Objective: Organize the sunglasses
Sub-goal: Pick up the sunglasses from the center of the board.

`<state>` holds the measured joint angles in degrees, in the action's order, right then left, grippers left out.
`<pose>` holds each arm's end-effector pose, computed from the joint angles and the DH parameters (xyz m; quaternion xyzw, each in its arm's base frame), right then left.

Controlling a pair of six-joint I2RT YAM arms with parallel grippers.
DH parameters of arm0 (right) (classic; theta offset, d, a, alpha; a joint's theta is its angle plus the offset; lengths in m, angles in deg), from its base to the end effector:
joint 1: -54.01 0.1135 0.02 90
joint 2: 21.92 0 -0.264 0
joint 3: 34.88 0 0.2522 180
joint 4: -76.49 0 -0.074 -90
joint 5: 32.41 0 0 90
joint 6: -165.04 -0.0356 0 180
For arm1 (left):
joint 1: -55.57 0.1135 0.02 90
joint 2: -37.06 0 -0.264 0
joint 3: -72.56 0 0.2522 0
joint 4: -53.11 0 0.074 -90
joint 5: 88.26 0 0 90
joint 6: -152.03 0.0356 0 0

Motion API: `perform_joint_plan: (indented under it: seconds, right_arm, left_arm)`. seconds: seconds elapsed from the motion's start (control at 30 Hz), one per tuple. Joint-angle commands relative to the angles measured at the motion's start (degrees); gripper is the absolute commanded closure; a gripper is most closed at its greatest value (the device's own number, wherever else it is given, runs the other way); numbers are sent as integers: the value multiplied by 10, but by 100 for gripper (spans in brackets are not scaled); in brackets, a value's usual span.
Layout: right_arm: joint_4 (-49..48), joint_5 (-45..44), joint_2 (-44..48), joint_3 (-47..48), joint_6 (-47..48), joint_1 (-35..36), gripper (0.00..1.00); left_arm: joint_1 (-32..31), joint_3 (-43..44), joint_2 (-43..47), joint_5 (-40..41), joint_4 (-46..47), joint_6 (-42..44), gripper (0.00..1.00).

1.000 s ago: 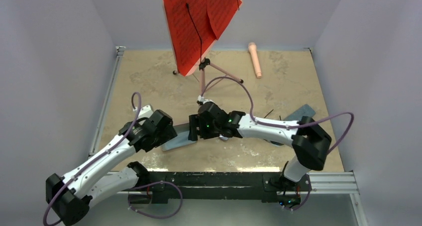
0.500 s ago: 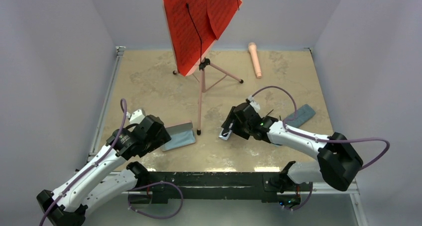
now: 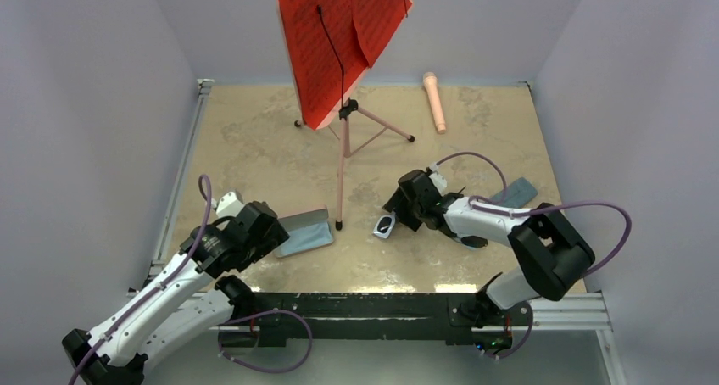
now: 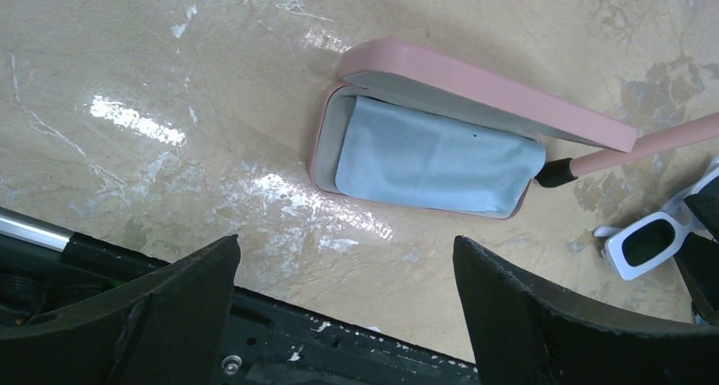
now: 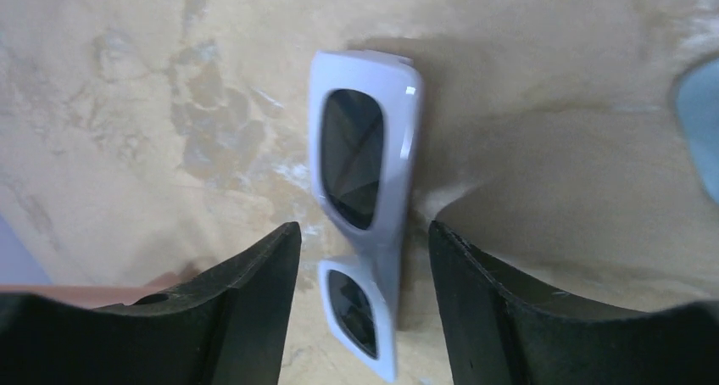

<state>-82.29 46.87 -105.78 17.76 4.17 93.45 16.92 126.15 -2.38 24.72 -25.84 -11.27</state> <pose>0.2157 0.1689 0.1589 0.2843 0.8992 0.2125 0.2557 0.0916 -0.0554 0.2463 -0.3263 0.9000 -0.0684 0.2807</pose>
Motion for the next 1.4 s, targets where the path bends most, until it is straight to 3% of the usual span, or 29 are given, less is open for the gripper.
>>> perform_joint_plan:
  seconds: [0.0,0.1,0.27,0.47,0.6,0.9,1.03,1.17,1.23,1.37]
  right_arm:
    - [-15,16,-34,26,-17,-1,39]
    - [3,9,-41,17,-43,0,43]
    - [27,-1,-43,8,-63,0,59]
    - [0,-26,-33,-4,-40,1,87]
    - [-6,-54,5,-8,15,2,93]
    - [9,-78,120,26,301,37,95]
    - [-24,51,188,24,479,55,96]
    - [23,121,225,62,690,140,93]
    - [62,196,217,93,794,168,94]
    - [121,283,158,177,916,191,96]
  left_arm:
    - [0,-24,8,28,25,-36,1]
    - [0,-53,9,12,61,-42,3]
    - [0,-87,-19,-21,120,-35,7]
    - [0,-50,-14,-14,89,-14,9]
    - [0,-33,13,-9,62,-1,9]
    - [0,14,39,0,4,36,9]
    - [0,34,43,-4,-2,52,8]
    - [0,54,34,-25,3,69,6]
    - [0,53,25,-46,20,86,3]
    - [0,43,23,-74,7,58,3]
